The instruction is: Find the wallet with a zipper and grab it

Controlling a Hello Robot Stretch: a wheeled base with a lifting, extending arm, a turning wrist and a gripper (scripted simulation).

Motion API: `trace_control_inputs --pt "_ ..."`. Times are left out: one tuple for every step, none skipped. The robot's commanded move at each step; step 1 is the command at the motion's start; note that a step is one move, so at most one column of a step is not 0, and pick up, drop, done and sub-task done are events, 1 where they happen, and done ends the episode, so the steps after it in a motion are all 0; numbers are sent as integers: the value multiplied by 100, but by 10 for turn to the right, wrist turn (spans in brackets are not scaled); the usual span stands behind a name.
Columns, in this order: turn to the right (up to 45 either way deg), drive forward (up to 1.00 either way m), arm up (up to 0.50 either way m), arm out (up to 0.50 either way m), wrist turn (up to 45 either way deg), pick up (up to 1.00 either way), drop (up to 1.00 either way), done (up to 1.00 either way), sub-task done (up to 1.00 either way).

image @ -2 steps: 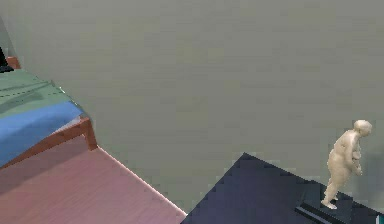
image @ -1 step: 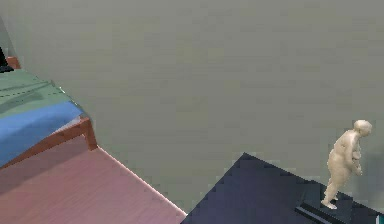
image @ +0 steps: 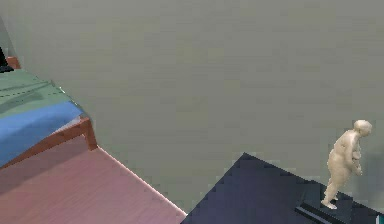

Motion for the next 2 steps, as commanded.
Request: trace_control_inputs --pt "0 0 10 0 0 0 0 0 0" --pt "0 0 0 0 0 0 0 100 0"
